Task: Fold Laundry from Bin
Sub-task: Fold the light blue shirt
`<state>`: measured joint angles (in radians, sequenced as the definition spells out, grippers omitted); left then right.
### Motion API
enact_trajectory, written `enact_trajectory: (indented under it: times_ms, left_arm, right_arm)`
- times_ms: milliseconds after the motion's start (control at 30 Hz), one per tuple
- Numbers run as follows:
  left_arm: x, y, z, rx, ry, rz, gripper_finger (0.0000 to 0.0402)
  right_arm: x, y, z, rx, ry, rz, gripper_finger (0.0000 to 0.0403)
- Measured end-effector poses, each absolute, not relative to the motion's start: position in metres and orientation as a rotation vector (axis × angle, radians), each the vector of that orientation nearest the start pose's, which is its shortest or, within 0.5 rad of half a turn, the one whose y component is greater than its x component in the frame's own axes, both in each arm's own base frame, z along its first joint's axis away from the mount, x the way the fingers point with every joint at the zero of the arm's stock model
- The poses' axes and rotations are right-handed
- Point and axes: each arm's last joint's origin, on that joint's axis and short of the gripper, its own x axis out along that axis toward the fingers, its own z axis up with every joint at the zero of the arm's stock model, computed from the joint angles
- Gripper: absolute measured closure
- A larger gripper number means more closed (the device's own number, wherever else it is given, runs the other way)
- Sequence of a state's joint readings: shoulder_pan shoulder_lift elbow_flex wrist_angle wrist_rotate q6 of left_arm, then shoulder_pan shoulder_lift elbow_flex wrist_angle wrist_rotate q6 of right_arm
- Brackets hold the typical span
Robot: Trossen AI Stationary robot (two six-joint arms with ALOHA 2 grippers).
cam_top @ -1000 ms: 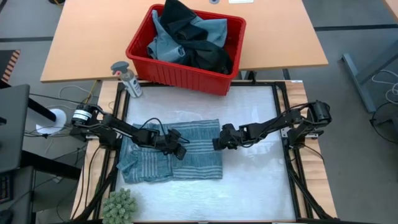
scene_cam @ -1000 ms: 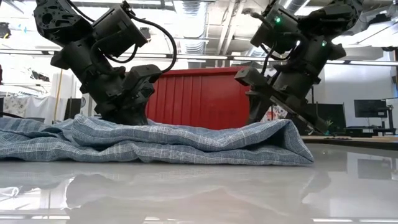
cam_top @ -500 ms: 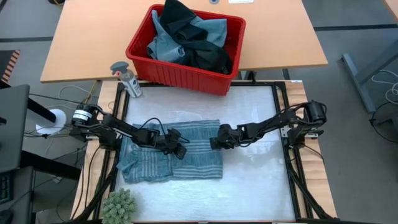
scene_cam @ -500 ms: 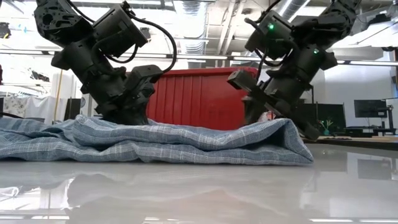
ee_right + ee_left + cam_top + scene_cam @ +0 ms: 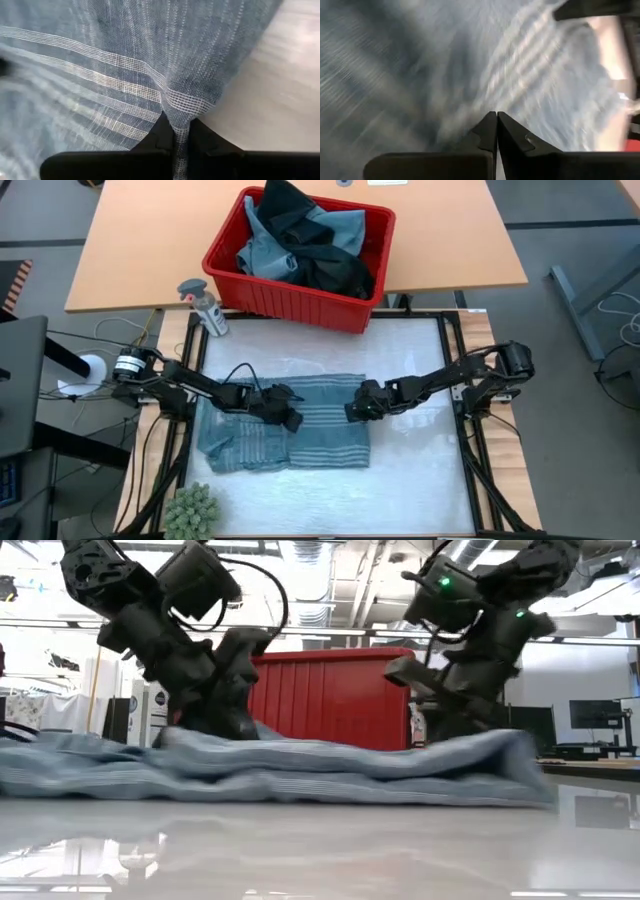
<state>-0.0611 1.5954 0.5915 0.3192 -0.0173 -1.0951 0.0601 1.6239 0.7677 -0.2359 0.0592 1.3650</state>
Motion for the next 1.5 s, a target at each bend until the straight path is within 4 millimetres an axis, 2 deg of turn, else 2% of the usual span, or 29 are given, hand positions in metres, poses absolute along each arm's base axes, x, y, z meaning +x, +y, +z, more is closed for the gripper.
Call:
enact_trajectory:
  times_ms: [200, 367, 567, 767, 867, 1033, 1267, 1500]
  left_arm:
    - [0.281, -0.014, 0.157, -1.077, 0.56, 0.232, 0.0401]
    - [0.273, -0.013, 0.187, -1.089, 0.47, 0.152, 0.0402]
    - [0.257, -0.011, 0.221, -1.067, 0.345, 0.112, 0.0401]
    - [0.244, -0.01, 0.237, -1.056, 0.3, 0.109, 0.0401]
    - [0.242, -0.009, 0.236, -1.011, 0.313, 0.138, 0.0402]
    - [0.248, -0.007, 0.22, -0.911, 0.353, 0.243, 0.0401]
    - [0.283, -0.008, 0.183, -0.911, 0.354, 0.234, 0.0402]
    - [0.321, -0.015, 0.157, -0.871, 0.61, 0.179, 0.0401]
  right_arm:
    - [0.255, 0.013, 0.148, 1.073, 1.041, -0.872, 0.0361]
    - [0.234, 0.018, 0.161, 1.016, 1.133, -0.914, 0.0361]
    - [0.215, 0.027, 0.192, 1.102, 1.048, -0.871, 0.0361]
    - [0.209, 0.031, 0.215, 1.199, 0.94, -0.795, 0.0361]
    - [0.215, 0.031, 0.228, 1.214, 0.891, -0.763, 0.0361]
    - [0.22, 0.029, 0.239, 1.201, 0.843, -0.757, 0.0361]
    - [0.219, 0.029, 0.239, 1.211, 0.841, -0.773, 0.0361]
    - [0.216, 0.029, 0.238, 1.198, 0.865, -0.8, 0.0361]
